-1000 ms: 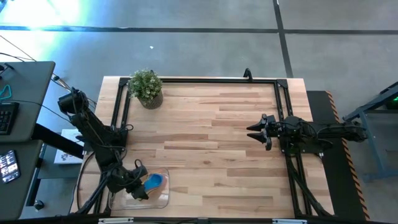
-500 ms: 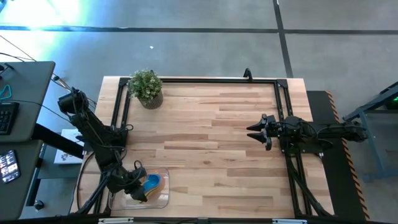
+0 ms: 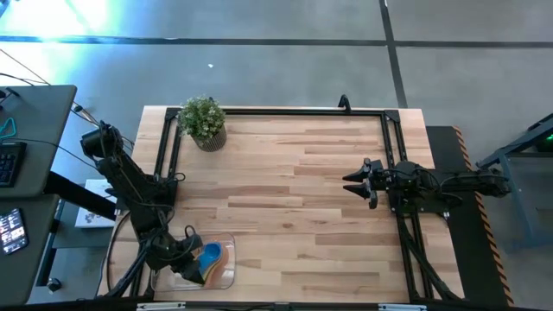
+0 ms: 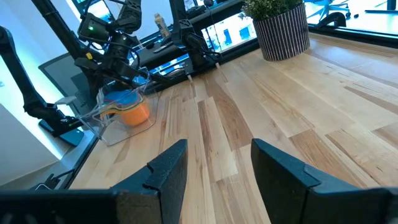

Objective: Nest measuring cups in basket
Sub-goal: Put the stacked measuring cups into the transparent bin

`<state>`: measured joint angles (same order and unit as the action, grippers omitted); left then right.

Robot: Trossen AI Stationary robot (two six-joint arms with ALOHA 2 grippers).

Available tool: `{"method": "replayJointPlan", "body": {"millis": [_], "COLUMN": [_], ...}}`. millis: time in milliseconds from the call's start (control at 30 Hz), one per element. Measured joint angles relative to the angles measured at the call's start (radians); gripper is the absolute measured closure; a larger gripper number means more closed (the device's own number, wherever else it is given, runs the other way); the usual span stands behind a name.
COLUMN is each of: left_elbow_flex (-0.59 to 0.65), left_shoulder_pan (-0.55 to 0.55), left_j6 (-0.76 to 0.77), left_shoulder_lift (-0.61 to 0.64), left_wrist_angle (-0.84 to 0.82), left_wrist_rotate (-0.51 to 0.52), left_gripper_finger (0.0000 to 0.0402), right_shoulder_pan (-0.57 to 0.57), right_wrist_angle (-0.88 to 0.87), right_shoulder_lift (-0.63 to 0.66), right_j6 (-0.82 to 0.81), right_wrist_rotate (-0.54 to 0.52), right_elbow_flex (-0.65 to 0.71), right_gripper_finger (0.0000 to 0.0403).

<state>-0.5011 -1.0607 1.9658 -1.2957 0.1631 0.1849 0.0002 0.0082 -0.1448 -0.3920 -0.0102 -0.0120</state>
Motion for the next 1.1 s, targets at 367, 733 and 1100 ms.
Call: {"method": "replayJointPlan", "body": {"millis": [367,733,1100], "left_elbow_flex": [-0.001,-0.001,-0.001], "left_shoulder_pan": [-0.001,-0.020,-0.075], "left_j6": [0.108,0.210,0.342], "left_shoulder_lift": [0.000,0.000,0.044], "left_wrist_angle": [0.000,0.004,-0.064], "left_wrist_rotate": [-0.074,-0.097,-0.050], "left_gripper_finger": [0.0167,0.0167,0.0167], "right_shoulder_pan": [0.000,0.000,0.000], "right_wrist_angle": [0.000,0.000,0.000], "right_shoulder_lift": [0.000,0.000,0.000], "right_j6": [0.000,0.000,0.000], "right_wrist_rotate": [0.000,0.000,0.000], "right_elbow_flex": [0.000,0.000,0.000], "right_gripper_finger": [0.0234,0.0234,0.0234]}}
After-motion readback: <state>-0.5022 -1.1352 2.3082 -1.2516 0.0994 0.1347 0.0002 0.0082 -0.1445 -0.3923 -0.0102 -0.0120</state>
